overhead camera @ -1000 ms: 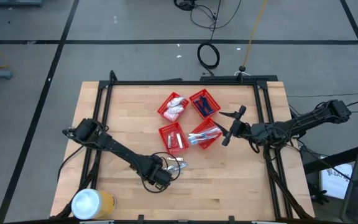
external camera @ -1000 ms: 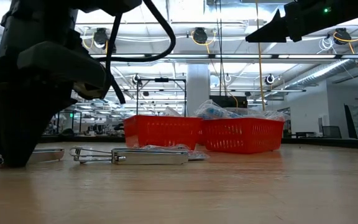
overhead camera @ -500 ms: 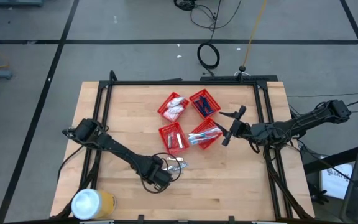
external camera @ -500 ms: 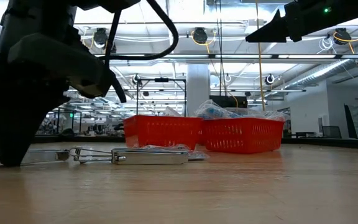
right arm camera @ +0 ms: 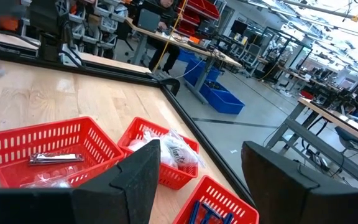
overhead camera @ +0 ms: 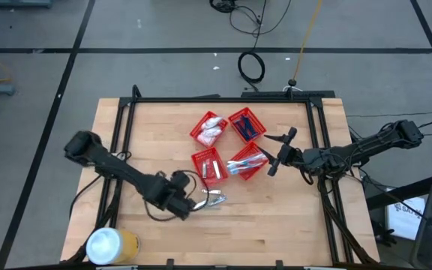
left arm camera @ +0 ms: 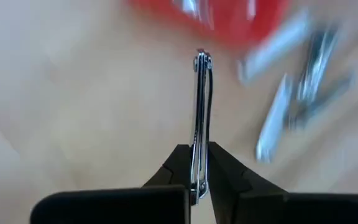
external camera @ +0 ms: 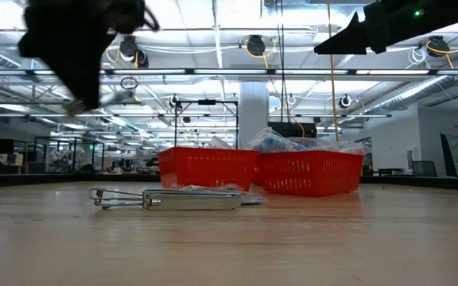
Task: Pick & Place Travel size toiletries
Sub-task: Put the silver nail cutter into the bottom left red bin
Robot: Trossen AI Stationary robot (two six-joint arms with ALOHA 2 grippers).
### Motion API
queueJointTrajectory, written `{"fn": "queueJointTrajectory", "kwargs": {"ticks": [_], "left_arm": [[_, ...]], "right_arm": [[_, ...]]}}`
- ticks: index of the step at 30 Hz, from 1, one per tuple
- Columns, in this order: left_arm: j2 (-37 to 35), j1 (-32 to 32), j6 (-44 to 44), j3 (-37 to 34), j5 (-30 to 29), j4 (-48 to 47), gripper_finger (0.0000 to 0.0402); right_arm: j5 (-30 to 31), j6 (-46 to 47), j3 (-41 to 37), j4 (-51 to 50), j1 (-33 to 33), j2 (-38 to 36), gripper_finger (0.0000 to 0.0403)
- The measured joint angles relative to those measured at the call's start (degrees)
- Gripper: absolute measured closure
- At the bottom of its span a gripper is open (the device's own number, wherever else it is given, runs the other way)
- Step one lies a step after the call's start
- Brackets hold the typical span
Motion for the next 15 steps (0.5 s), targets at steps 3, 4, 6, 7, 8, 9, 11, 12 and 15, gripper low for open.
{"fn": "queueJointTrajectory", "kwargs": {"ticks": [3, 4, 6, 7, 8, 9, 11, 12, 15], "left_arm": [[-3.15, 0.52, 2.29, 0.00, -10.98, 0.58, 0.0392], [-4.02, 0.98, 3.50, 0.00, -14.05, 1.22, 0.0392], [-5.34, 2.29, 6.81, 0.02, -17.63, 2.70, 0.0389], [-5.67, 3.26, 8.78, 0.02, -18.35, 3.49, 0.0383], [-5.72, 4.31, 10.77, 0.02, -18.47, 4.51, 0.0377], [-5.70, 5.41, 12.95, 0.02, -18.40, 5.61, 0.0372], [-5.56, 7.62, 17.24, 0.02, -18.01, 8.12, 0.0366], [-5.22, 8.72, 19.19, 0.02, -17.86, 9.72, 0.0367], [-4.45, 11.69, 24.57, -0.05, -16.57, 14.23, 0.0377]], "right_arm": [[0.02, 0.00, 0.00, -0.01, 0.00, 0.00, 0.0190], [0.02, 0.00, 0.00, 0.00, 0.00, -0.01, 0.0190], [0.02, 0.00, 0.00, 0.00, 0.00, 0.01, 0.0190], [0.02, 0.00, 0.00, -0.04, 0.00, 0.01, 0.0190], [0.02, 0.00, 0.00, -0.02, 0.00, 0.01, 0.0190], [0.02, 0.00, 0.00, -0.02, 0.00, -0.01, 0.0190], [0.02, 0.00, 0.00, -0.04, 0.00, 0.00, 0.0190], [0.02, 0.00, 0.00, -0.04, 0.00, 0.00, 0.0190], [0.07, -0.01, 0.00, -0.09, 0.00, 0.01, 0.0190]]}}
